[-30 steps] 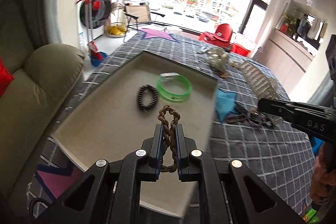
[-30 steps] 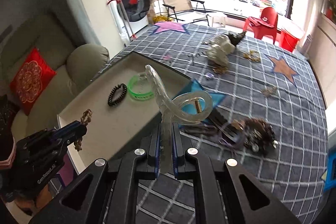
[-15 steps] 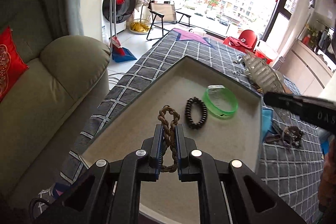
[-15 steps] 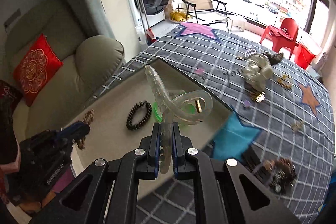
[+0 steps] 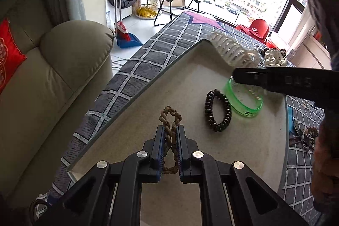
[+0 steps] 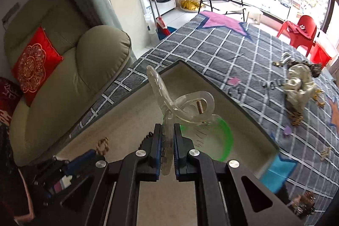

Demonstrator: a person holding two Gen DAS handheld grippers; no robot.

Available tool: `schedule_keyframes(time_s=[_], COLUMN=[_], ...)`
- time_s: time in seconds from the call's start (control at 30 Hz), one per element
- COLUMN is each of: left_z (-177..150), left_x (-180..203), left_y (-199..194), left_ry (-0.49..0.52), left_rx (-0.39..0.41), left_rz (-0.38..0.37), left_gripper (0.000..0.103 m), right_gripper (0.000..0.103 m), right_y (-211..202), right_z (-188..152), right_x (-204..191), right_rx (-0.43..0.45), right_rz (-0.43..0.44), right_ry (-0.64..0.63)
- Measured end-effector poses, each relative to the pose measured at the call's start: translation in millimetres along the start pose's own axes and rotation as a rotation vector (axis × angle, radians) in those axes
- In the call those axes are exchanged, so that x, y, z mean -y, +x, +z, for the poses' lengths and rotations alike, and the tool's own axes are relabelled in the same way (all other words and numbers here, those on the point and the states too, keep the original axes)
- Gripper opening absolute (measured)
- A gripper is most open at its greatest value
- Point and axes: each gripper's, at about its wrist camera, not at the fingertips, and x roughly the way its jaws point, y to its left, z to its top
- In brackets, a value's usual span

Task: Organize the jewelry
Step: 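Carry the bracelet and claw clip into the white tray and release both, then withdraw both open tools from the tray toward the bedspread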

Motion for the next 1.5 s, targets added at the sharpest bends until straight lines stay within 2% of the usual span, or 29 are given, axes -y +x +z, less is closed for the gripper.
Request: schedule_keyframes(time_s=[0.3,0.6,0.67,0.73,0.8,1.13,1.17,1.2,1.27,1.33,1.5], left_z=[0.0,-0.2,0.5,0.4,0.5,0.1,0.7,0.5,0.1,0.8,1.6], left_x=[0.4,2.0,2.0,1.0,1.0,6.8,8.5,9.8,10.9,15.6,23.5], left_y=[6.7,8.8,10.7,12.1,12.0,13.5,14.2,14.0,8.2,1.6,1.0], left_ry=[0.005,0.000,-0.002,-0.010,-0.015,0.016,0.021,0.026,0.024,0.050,0.074], left_rx=[-0.009,-0.025,-0.031,-0.039,-0.038,-0.050,-0.053,-0.055,-0.027,0.009,-0.022], left_rz=[0.014,0.036,0.045,0.044,0.042,0.053,0.053,0.052,0.061,0.075,0.069], left_gripper=[0.013,0.013,0.013,0.013,0.013,0.013,0.020,0.053,0.090,0.090,0.090], right_gripper=[0.011,0.012,0.017,0.042,0.054,0.060,0.060,0.060,0.060,0.060,0.060], right_y=[23.5,32.9,34.2,34.6,32.6,-2.4,-5.7,-9.1,-17.3,-24.2,-38.8], right_z=[-0.2,-0.9,0.0,0.8,0.2,-8.3,-10.2,-12.6,-18.6,-23.5,-36.1], right_x=[-9.9,-6.9,-5.8,-3.6,-1.8,13.3,15.5,17.6,21.8,25.5,34.9], right_rx=[-0.037,-0.080,-0.090,-0.090,-0.081,-0.020,-0.015,-0.011,0.000,0.011,0.030], right_rz=[-0.032,-0.012,-0.006,0.004,0.005,0.030,0.031,0.033,0.036,0.039,0.050], right_ry=[-0.044,-0.033,-0.028,-0.021,-0.013,0.041,0.048,0.054,0.063,0.073,0.105])
